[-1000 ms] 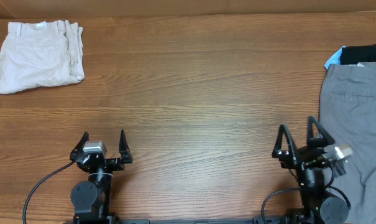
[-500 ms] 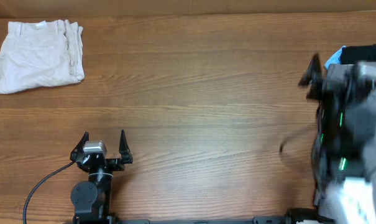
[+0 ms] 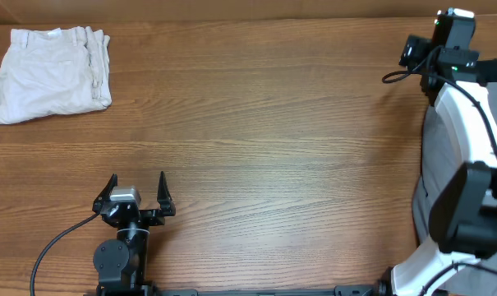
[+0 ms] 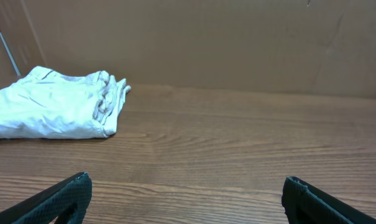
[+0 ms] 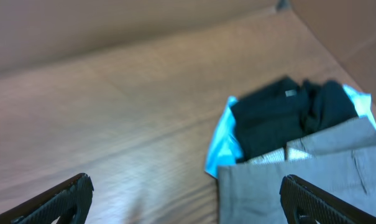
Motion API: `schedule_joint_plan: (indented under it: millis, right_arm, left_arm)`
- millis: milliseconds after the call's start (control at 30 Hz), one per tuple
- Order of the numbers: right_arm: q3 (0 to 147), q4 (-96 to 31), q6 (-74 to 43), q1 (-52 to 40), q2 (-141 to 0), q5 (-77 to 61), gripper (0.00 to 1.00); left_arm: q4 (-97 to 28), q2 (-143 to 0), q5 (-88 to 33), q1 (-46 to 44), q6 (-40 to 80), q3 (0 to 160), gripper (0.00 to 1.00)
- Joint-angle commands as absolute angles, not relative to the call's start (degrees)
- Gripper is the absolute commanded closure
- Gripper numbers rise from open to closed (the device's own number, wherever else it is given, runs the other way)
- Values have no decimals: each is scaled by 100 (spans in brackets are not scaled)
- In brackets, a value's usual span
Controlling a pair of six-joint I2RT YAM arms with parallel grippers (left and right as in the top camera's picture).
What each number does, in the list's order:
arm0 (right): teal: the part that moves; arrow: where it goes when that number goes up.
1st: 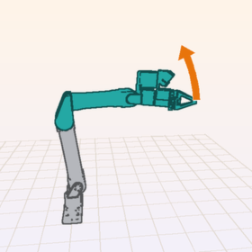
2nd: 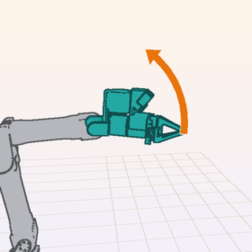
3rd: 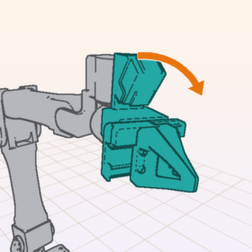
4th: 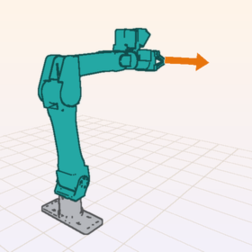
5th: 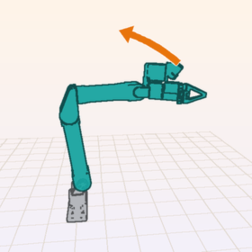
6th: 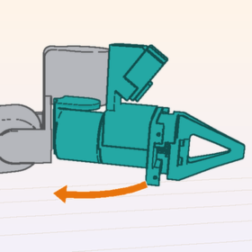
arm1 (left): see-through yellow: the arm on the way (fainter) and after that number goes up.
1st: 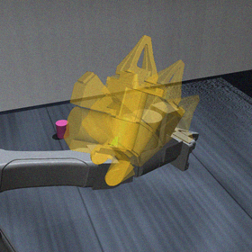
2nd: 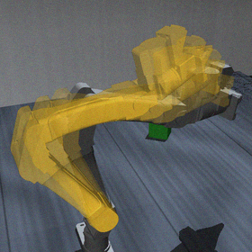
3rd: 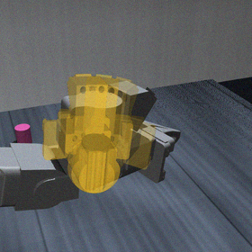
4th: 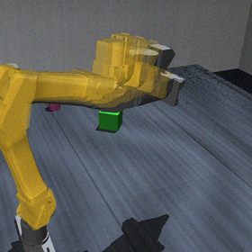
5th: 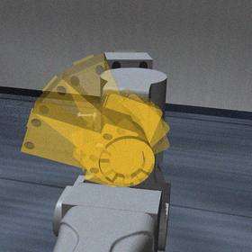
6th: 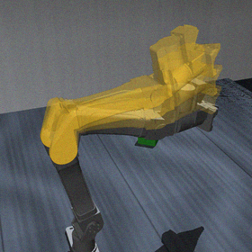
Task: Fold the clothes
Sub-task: 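Reach the right gripper to the grey shorts at the right edge and grasp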
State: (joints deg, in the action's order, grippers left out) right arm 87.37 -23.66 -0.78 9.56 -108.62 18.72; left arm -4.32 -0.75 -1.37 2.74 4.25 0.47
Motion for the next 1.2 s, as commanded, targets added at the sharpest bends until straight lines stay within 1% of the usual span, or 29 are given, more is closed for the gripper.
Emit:
schedule_joint_plan:
  millis: [0, 100, 200, 467, 600, 700, 767, 833, 933, 1033, 1067, 1167]
  right_arm:
    - [8934, -2377, 47, 1173, -11428, 2357, 0]
    - [8934, -2377, 47, 1251, -11769, 2362, 2]
    - [8934, -2394, 47, 1273, -12060, 2517, 9]
    - [8934, -2530, 43, 1288, -12597, 2969, 9]
    - [8934, -2558, 45, 1297, -12809, 3649, 12]
    - [8934, -2587, 45, 1352, -12886, 3658, 14]
    - [8934, -2587, 40, 1409, -12899, 3658, 21]
    - [8934, -2587, 21, 1470, -12899, 3653, 31]
    - [8934, -2606, 23, 1531, -12899, 3570, 39]
    - [8934, -2606, -1, 1540, -12899, 3437, 63]
    - [8934, -2604, -113, 1540, -12899, 3422, 77]
    - [8934, -2589, -329, 1514, -12890, 3424, 96]
  left_arm:
    - [-432, -27, -191, 309, 338, 27, 0]
    - [-432, -27, -193, 309, 338, 30, 0]
    - [-432, -27, -191, 309, 338, 27, 0]
    - [-429, -25, -193, 309, 338, 27, 0]
    - [-432, -27, -193, 309, 338, 27, 0]
    - [-432, -25, -193, 309, 338, 27, 0]
    - [-432, -25, -193, 309, 338, 27, 0]
    - [-432, -27, -193, 309, 338, 30, 0]
    - [-432, -25, -193, 309, 338, 30, 0]
    - [-429, -25, -193, 309, 338, 27, 0]
    - [-432, -27, -193, 309, 338, 30, 0]
    - [-432, -27, -191, 309, 338, 27, 0]
